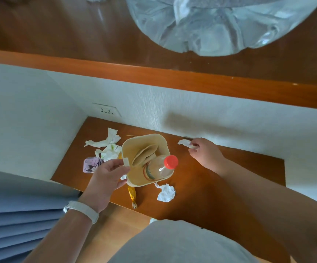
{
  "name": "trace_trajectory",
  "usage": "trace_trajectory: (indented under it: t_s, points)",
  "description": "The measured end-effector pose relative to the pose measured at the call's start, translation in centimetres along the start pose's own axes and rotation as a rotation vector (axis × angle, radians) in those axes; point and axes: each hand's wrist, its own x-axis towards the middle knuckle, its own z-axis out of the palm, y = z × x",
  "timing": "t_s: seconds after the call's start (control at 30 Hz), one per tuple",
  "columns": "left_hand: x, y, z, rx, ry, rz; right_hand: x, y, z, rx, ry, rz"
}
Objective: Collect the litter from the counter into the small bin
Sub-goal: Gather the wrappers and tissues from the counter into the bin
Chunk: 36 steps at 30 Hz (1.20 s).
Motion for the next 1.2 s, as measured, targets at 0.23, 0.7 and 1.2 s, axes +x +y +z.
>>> trace_trajectory:
  t_s: [0.23,0.7,1.2]
  points:
    - [-0.5,-0.3,-0.5,0.014,-0.012,0.02,-2.0,-8.5,-5.1,0.191,0.027,-0.167]
    - [-0.9,-0.1,-1.3,-0.017,-0.014,0.055,-3.3,-14.3,-6.3,0.101,-0.186,-0.285]
    - [0.2,-1.0,-3.3,-0.01,0.012,0.021,0.0,-5.9,-1.0,-0.096,-0.109,-0.077]
